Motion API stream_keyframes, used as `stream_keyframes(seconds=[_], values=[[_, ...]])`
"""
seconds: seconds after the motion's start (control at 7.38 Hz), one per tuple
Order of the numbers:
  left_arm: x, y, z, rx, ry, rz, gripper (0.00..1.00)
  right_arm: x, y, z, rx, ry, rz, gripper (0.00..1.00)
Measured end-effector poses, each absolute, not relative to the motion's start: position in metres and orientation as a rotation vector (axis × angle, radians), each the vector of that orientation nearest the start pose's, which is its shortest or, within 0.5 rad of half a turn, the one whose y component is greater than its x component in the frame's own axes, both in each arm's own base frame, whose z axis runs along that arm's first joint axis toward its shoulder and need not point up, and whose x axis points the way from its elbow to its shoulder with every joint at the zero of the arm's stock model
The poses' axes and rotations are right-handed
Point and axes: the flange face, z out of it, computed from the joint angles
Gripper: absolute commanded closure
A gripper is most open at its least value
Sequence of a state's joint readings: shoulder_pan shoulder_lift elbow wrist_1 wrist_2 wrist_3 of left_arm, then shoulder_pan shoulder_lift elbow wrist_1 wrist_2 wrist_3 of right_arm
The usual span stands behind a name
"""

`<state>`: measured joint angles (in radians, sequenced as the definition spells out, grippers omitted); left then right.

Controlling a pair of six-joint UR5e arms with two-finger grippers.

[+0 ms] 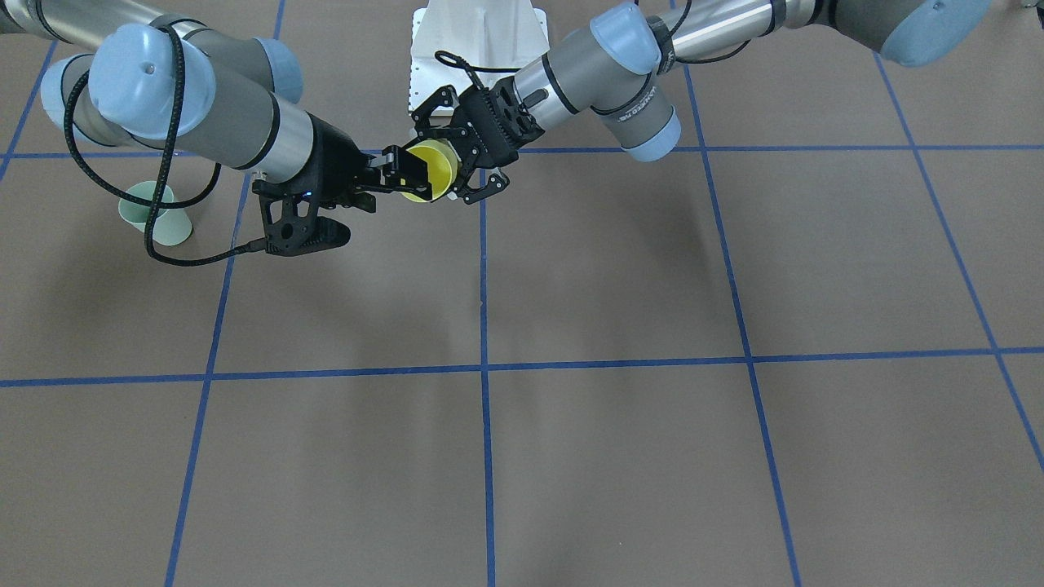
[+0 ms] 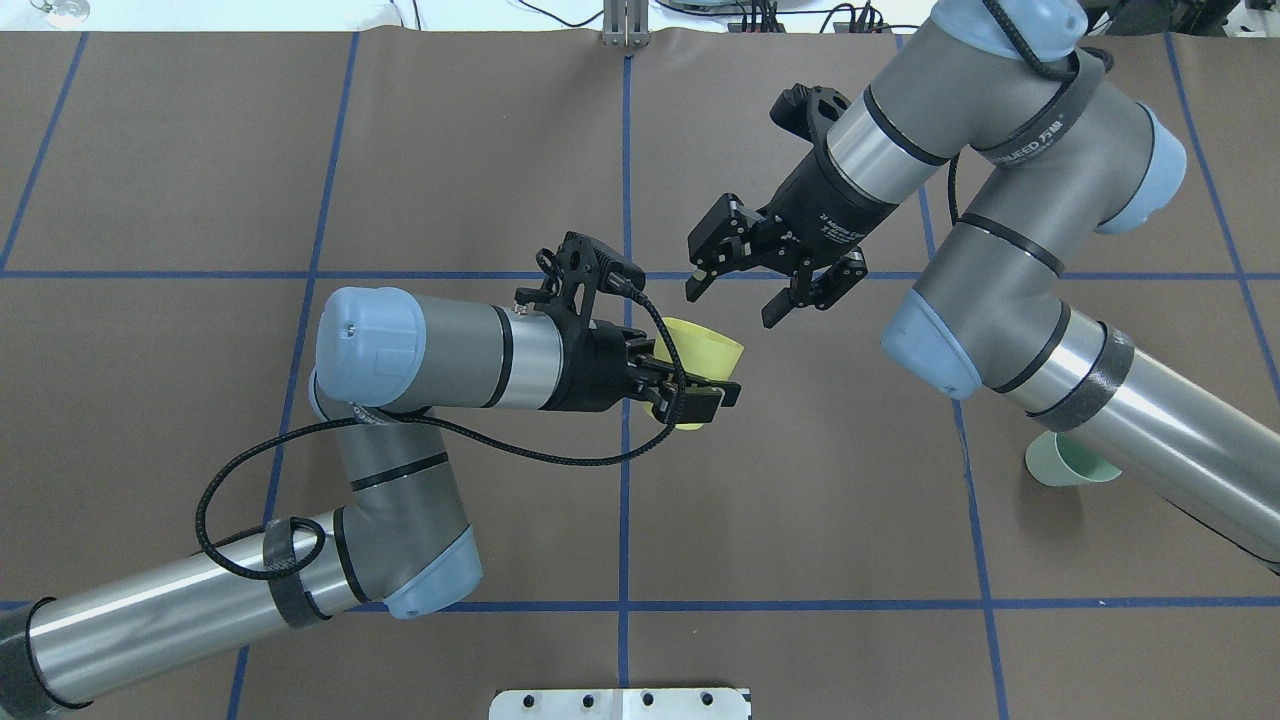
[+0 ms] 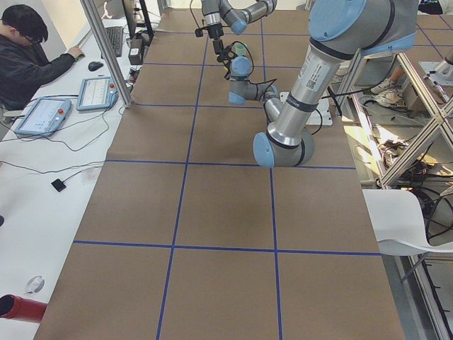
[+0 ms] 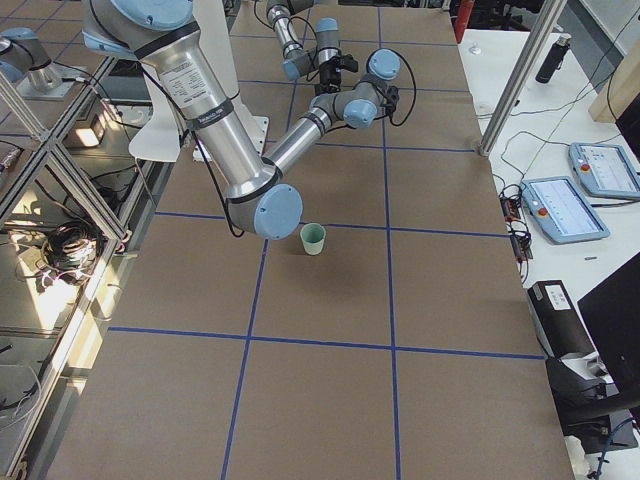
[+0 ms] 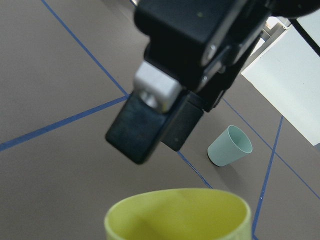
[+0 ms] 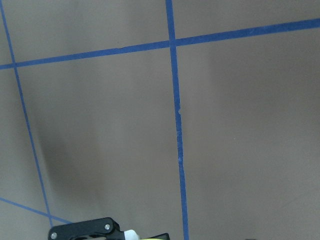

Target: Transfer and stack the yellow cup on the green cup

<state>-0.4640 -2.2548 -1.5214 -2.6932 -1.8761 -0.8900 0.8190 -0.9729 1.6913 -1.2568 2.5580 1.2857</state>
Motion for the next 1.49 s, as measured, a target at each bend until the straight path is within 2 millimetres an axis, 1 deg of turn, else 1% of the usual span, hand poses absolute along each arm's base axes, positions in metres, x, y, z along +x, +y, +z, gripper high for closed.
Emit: stream_keyframes(seconds=[0.41, 0.68, 0.81, 1.08, 1.22, 1.49], values=[[0.542, -0.39, 0.144, 0.768, 1.592, 0.425, 1.0, -0.404, -0.487, 0.204, -0.286, -1.251, -0.065, 0.23], [0.542, -0.392, 0.142, 0.774, 1.594, 0.421, 1.0, -0.412, -0.478, 0.206, -0.3, -1.249, -0.082, 0.29], [0.541, -0.393, 0.141, 0.78, 1.594, 0.417, 1.0, -0.413, -0.474, 0.208, -0.305, -1.247, -0.086, 0.39], [0.539, -0.395, 0.14, 0.786, 1.594, 0.412, 1.0, -0.41, -0.469, 0.214, -0.31, -1.246, -0.089, 0.73], [0.539, -0.396, 0.139, 0.787, 1.596, 0.411, 1.0, -0.408, -0.467, 0.216, -0.31, -1.247, -0.09, 0.83], [0.538, -0.396, 0.139, 0.79, 1.598, 0.41, 1.0, -0.406, -0.465, 0.215, -0.306, -1.252, -0.093, 0.84]])
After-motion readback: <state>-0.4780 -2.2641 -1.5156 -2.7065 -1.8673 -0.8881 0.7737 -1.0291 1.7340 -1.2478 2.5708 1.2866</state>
